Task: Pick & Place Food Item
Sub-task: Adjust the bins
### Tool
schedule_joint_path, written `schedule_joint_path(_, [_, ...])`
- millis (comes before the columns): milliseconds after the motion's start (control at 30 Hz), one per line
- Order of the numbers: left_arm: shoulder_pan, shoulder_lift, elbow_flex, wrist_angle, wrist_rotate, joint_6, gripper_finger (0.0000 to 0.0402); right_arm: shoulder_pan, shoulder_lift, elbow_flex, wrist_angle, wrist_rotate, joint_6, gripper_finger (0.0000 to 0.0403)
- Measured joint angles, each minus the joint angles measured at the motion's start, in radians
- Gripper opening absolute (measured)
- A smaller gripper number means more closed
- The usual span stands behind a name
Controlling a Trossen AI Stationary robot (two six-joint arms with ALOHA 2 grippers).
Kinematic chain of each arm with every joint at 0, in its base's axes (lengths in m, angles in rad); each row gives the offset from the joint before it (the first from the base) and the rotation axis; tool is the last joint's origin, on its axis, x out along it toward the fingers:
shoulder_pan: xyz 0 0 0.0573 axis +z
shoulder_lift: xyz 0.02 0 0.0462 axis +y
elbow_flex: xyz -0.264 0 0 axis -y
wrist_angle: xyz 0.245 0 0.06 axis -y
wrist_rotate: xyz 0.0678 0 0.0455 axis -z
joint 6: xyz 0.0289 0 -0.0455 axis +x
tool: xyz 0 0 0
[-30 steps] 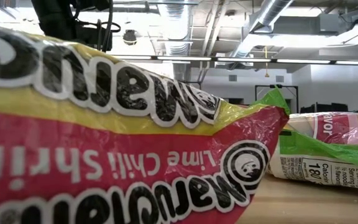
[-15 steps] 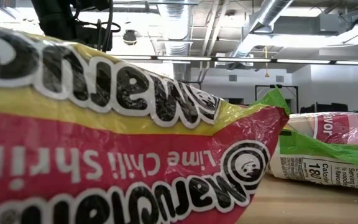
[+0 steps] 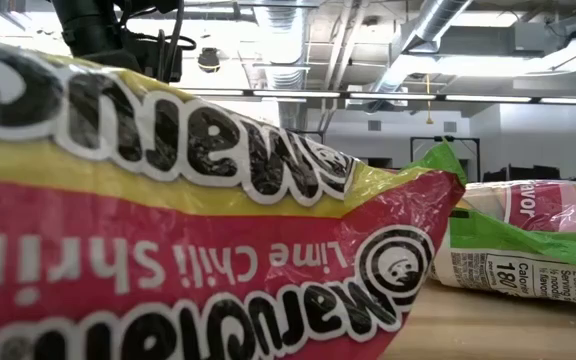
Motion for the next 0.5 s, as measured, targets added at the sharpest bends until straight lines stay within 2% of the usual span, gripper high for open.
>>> schedule_joint_path(67, [0.000, 0.000, 0.000, 0.001, 0.008, 0.000, 0.0005, 0.000, 0.000, 0.000, 0.000, 0.000, 0.000, 0.0215])
schedule_joint_path(267, [0.000, 0.003, 0.000, 0.029, 0.028, 0.000, 0.0004, 0.000, 0.000, 0.000, 0.000, 0.000, 0.000, 0.0215])
schedule_joint_path(500, [-0.025, 0.076, 0.000, 0.043, 0.061, 0.005, 0.0001, 0.000, 0.000, 0.000, -0.003, 0.000, 0.001, 0.0215])
